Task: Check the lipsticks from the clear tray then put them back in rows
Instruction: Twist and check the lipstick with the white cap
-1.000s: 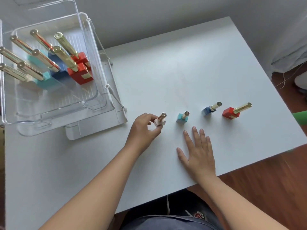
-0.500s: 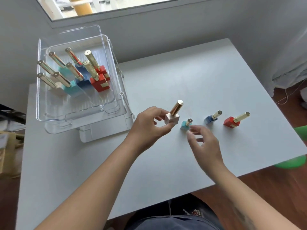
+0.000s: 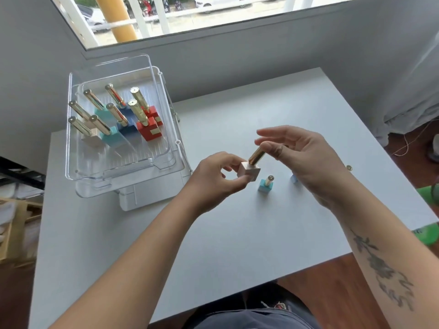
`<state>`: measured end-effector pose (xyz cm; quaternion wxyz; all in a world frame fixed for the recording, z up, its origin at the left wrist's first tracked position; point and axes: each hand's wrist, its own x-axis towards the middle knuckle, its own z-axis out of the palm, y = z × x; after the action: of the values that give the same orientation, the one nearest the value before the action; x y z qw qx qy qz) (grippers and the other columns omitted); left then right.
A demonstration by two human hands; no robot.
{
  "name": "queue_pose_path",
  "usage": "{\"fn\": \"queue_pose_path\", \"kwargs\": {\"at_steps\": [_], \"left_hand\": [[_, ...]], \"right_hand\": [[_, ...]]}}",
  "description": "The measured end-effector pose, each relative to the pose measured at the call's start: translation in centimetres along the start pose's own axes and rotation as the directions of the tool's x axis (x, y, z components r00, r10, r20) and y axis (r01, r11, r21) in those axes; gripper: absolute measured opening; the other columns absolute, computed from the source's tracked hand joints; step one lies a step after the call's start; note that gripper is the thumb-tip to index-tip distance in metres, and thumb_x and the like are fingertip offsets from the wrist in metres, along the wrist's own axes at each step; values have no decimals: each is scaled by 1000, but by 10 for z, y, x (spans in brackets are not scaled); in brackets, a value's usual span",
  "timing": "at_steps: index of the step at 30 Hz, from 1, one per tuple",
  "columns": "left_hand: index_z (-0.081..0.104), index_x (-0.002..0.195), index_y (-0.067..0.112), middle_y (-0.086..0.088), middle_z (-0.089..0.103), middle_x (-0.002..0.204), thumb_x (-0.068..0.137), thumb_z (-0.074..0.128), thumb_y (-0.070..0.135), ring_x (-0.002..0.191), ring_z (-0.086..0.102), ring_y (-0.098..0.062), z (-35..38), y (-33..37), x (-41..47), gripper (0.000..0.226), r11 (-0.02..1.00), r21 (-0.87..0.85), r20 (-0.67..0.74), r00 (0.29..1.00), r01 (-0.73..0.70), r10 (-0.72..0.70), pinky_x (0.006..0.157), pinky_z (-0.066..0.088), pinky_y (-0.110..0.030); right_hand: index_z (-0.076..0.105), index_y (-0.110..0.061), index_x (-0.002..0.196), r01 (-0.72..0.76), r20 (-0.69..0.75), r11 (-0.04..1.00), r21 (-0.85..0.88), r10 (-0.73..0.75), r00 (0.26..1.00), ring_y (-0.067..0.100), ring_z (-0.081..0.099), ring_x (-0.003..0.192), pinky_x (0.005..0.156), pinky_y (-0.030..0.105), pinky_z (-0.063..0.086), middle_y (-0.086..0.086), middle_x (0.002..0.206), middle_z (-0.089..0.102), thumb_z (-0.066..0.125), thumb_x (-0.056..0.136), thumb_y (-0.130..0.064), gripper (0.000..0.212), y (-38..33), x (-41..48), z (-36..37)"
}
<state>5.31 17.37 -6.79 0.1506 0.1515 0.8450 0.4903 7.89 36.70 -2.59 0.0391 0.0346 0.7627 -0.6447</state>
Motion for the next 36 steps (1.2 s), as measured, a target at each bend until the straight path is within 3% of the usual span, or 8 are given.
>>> {"fn": "queue_pose_path", "kwargs": {"at_steps": [4,7,9,17,23,30,34,36], "left_hand": [[72,92,28,14,67,89,79,75,25,87,62,-4,-4,2,2,13,996,-78,26,999,47,-45,76,53,-24],[71,88,21,9,71,80,78,79,18,74,64,-4,-6,3,2,13,962,-251,47,994,107,-98,66,52,-17],[72,87,21,3,75,82,77,81,18,75,67,-7,-7,4,0,13,933,-337,46,992,129,-120,65,52,-16],[77,91,26,2,78,87,77,78,22,85,70,-11,-6,10,-2,14,851,-499,100,986,163,-131,92,52,-31],[77,93,24,-1,77,92,76,77,23,90,70,-17,-7,11,-1,17,827,-535,111,985,171,-132,101,50,-44],[75,100,12,-11,75,101,82,75,13,95,69,-21,-6,9,-1,19,764,-615,137,981,195,-139,98,53,-38],[72,104,6,-14,74,104,85,72,9,94,69,-19,-4,11,-2,19,753,-628,134,981,196,-143,91,55,-30],[72,105,5,-14,74,104,85,72,9,94,68,-20,-2,14,-1,20,745,-639,127,981,192,-144,90,54,-29]], "right_hand": [[72,-23,104,-28,-28,1000,-15,27,999,6,69,98,83,19,51,-7,99,76,70,86,-23,18,1,0,0],[71,-19,101,-29,-91,999,20,30,995,12,71,91,81,24,56,-1,95,77,70,87,-18,14,2,0,2],[71,-17,98,-26,-135,999,47,32,990,15,72,87,78,25,57,2,92,77,70,87,-18,11,2,0,2],[73,-15,95,-8,-196,998,56,19,980,10,71,72,70,19,56,1,84,77,71,86,-20,10,-1,-1,-1],[70,-14,112,-73,-70,988,134,83,994,17,74,88,77,23,58,3,98,77,66,89,-13,22,-4,-6,-10],[70,-11,100,-76,-89,991,111,86,992,19,74,85,77,26,58,6,89,77,68,88,-17,13,-2,-6,-9],[68,-17,109,-77,-87,989,123,88,992,18,73,86,80,26,58,5,100,74,74,74,-37,40,-3,-6,-12],[67,-20,115,-73,-54,986,153,82,995,18,73,92,82,25,57,3,106,73,74,74,-35,44,-3,-5,-18]]}}
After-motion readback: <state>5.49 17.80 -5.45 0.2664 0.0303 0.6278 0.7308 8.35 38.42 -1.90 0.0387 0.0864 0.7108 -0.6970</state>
